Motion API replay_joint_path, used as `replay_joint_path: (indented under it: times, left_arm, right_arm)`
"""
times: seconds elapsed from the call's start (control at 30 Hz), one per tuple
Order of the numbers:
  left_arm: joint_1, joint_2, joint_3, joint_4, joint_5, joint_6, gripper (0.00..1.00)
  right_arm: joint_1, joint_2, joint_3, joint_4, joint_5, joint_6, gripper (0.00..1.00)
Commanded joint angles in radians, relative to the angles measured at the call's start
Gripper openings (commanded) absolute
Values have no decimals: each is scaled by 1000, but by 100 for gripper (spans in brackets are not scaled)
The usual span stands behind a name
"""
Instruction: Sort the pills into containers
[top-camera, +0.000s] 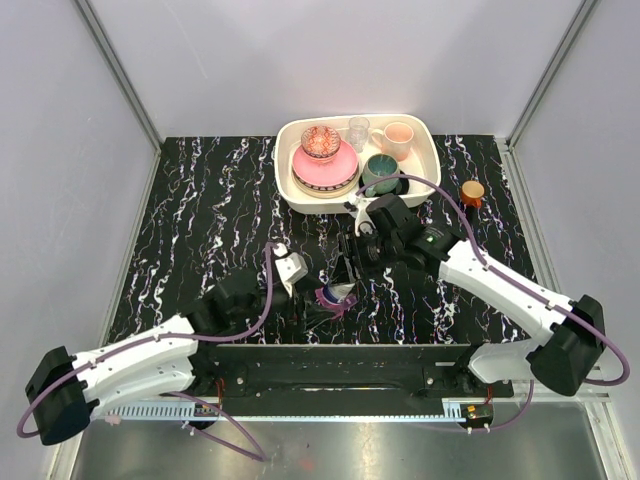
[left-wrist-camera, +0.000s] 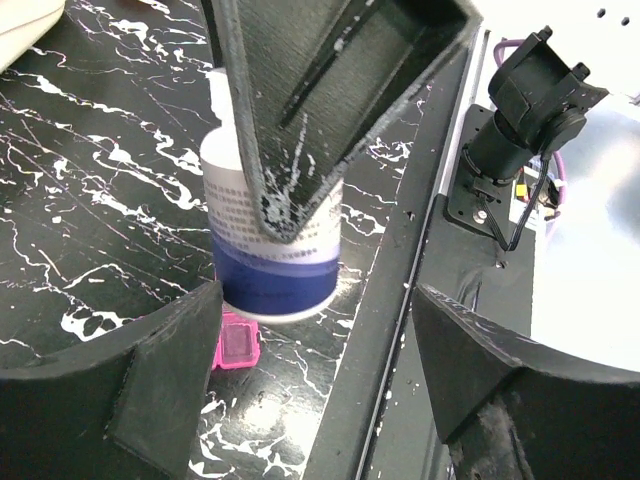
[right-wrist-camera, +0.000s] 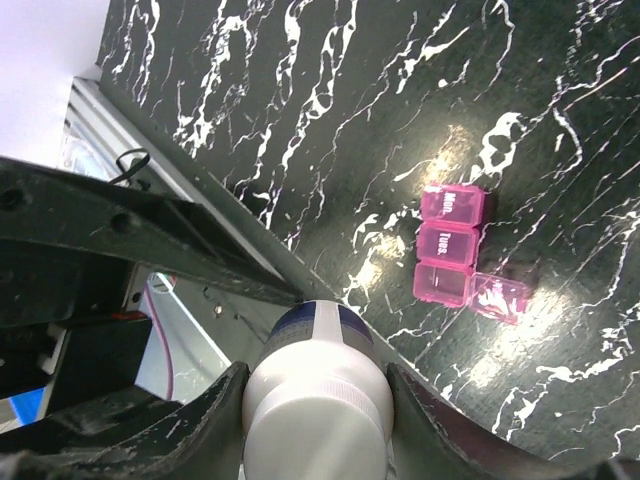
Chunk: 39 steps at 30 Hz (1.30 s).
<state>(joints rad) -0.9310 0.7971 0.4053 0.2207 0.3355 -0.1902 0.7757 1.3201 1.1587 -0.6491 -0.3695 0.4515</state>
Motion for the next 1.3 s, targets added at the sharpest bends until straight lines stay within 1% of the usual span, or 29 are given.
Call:
replay_joint_path:
  times: [0.0,0.07,0.23,0.53,0.6,0.67,0.7,0.77,0.8,0.83,0.87,1.0,1.1,1.27]
  left_arm:
    - [-22,43,56,124,19,14,80]
    - [-32,62,59,149,17,8,79]
    - [-45,91,64,183,0,-8,64]
    - [-60,122,56,220,-12,-28,63]
    - [-63,132,56,220,-9,-31,54]
    - [-66,140,58,220,-7,-32,42]
    - [-65,142,58,220,-4,-34,28]
    - [-65,149,59,215,2,-35,14]
    - [-65,151,59,215,7,-43,5]
    - [-66,154,55,218,8,-45,2]
    - [-66,157,53,221,11,-48,0]
    - [-68,149,40,232,11,-57,0]
    - [-68,143,35,230,10,-57,0]
    - [-68,125,24,238,-4,-69,0]
  right_arm:
    - [-4,-56,-4,83,-108,35,0]
    - [-3,-62,-13,101,-114,49,0]
    - [-3,-70,-39,132,-140,61,0]
    - [-3,-91,-83,187,-187,90,0]
    - [-4,-99,-88,204,-200,96,0]
    - [-4,-102,-96,219,-206,101,0]
    - [-3,-107,-97,221,-207,105,0]
    - [-4,-110,-100,224,-207,107,1]
    - [-4,-119,-102,227,-203,107,4]
    - [-3,-124,-105,229,-200,108,10]
    - [-3,-134,-106,227,-183,115,26]
    - [-4,-173,-117,227,-125,127,52]
    - [-4,-206,-125,229,-66,145,62]
    - [-3,-268,-139,238,58,211,63]
